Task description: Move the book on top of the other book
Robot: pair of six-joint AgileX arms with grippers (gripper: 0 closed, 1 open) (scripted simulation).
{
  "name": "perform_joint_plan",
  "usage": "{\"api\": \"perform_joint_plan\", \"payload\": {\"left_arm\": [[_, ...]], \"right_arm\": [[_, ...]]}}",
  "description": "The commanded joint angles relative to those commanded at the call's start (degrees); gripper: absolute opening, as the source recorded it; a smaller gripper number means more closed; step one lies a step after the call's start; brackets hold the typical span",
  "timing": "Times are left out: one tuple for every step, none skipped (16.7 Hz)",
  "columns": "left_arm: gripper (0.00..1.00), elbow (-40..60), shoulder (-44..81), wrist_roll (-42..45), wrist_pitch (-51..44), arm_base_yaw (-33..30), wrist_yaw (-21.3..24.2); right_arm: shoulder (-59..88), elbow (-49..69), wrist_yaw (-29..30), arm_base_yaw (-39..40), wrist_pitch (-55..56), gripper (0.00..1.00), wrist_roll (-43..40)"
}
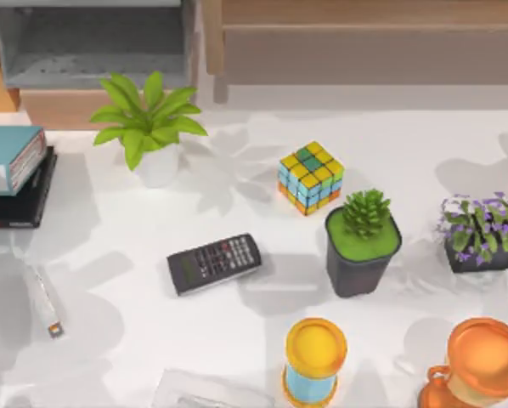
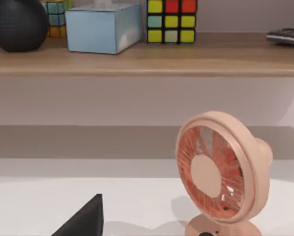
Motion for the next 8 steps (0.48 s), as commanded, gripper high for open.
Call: {"api": "perform_joint_plan", "payload": {"left_arm": [[0.90, 0.0, 0.0, 0.0, 0.0, 0.0, 0.0], [0.98, 0.0, 0.0, 0.0, 0.0, 0.0, 0.0], [1.00, 0.0, 0.0, 0.0, 0.0, 0.0, 0.0], [1.00, 0.0, 0.0, 0.0, 0.0, 0.0, 0.0], [1.00, 0.0, 0.0, 0.0, 0.0, 0.0, 0.0], [1.00, 0.0, 0.0, 0.0, 0.0, 0.0, 0.0], [1.00, 0.0, 0.0, 0.0, 0.0, 0.0, 0.0], [1.00, 0.0, 0.0, 0.0, 0.0, 0.0, 0.0]], "right_arm": [[0.0, 0.0, 0.0, 0.0, 0.0, 1.00, 0.0], [0.0, 0.0, 0.0, 0.0, 0.0, 1.00, 0.0], [0.0, 0.0, 0.0, 0.0, 0.0, 1.00, 0.0], [0.0, 0.0, 0.0, 0.0, 0.0, 1.00, 0.0], [0.0, 0.0, 0.0, 0.0, 0.0, 1.00, 0.0], [0.0, 0.0, 0.0, 0.0, 0.0, 1.00, 0.0], [0.0, 0.0, 0.0, 0.0, 0.0, 1.00, 0.0], [0.0, 0.0, 0.0, 0.0, 0.0, 1.00, 0.0]]}}
